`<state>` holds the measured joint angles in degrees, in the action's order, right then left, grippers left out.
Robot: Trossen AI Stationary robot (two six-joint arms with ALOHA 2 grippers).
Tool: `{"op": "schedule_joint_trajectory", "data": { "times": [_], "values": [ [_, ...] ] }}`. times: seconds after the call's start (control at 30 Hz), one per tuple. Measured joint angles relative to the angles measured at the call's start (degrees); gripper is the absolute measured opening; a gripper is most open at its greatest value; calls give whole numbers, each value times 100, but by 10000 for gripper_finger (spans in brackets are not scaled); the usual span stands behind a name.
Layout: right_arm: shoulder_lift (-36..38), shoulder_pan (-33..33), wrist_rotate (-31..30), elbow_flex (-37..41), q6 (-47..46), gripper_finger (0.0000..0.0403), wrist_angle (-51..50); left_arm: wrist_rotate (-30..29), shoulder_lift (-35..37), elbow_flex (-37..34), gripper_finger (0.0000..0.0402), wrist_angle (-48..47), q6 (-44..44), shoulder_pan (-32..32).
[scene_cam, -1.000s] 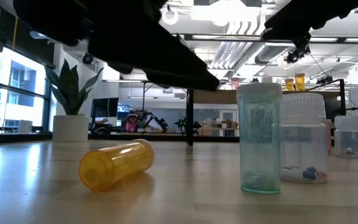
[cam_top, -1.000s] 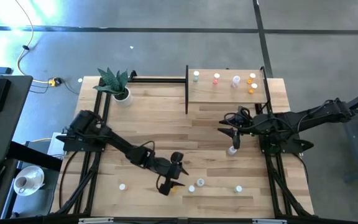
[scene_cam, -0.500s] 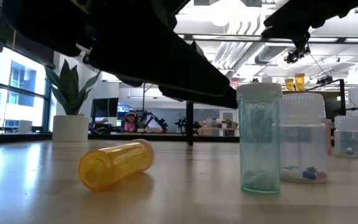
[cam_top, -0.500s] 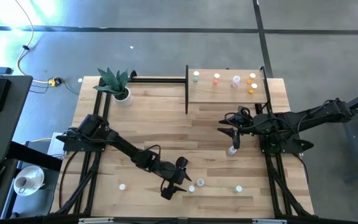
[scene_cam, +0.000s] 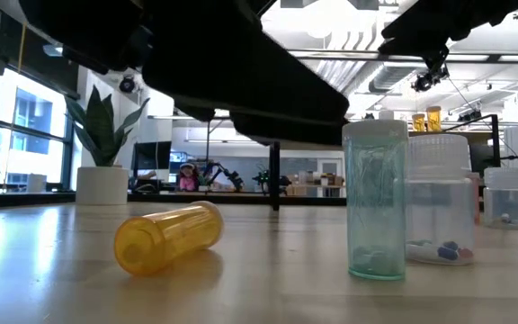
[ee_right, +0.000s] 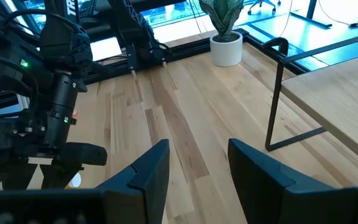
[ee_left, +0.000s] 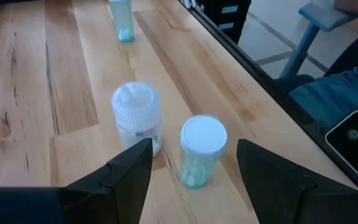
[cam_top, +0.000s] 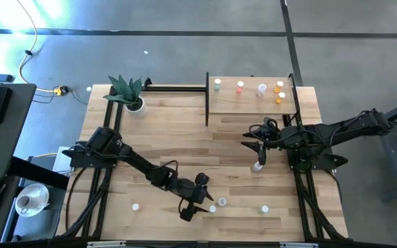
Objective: Pick and place medicine bottles onto shelf by color
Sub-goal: Put the left green pill bottle on the shelf aligned with the other green pill bottle
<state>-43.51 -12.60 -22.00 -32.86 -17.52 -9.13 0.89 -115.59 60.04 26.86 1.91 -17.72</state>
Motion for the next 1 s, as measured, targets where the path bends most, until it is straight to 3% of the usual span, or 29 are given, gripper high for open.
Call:
{"op": "schedule_joint_trajectory", "data": {
  "times": [0.4, 0.57, 0.7, 1.0],
  "values": [
    [0, 0, 0, 0, 1, 156, 0, -4, -146, 134, 223, 15, 43, 0],
    [2, 0, 0, 0, 2, 156, 5, 428, -526, 615, 223, -482, -36, 8],
    [2, 0, 2, 0, 1, 156, -2, 391, -538, 912, 223, -981, 20, 39],
    [0, 0, 2, 0, 0, 156, -6, 365, -542, 973, 223, -982, -153, 33]
  ]
}}
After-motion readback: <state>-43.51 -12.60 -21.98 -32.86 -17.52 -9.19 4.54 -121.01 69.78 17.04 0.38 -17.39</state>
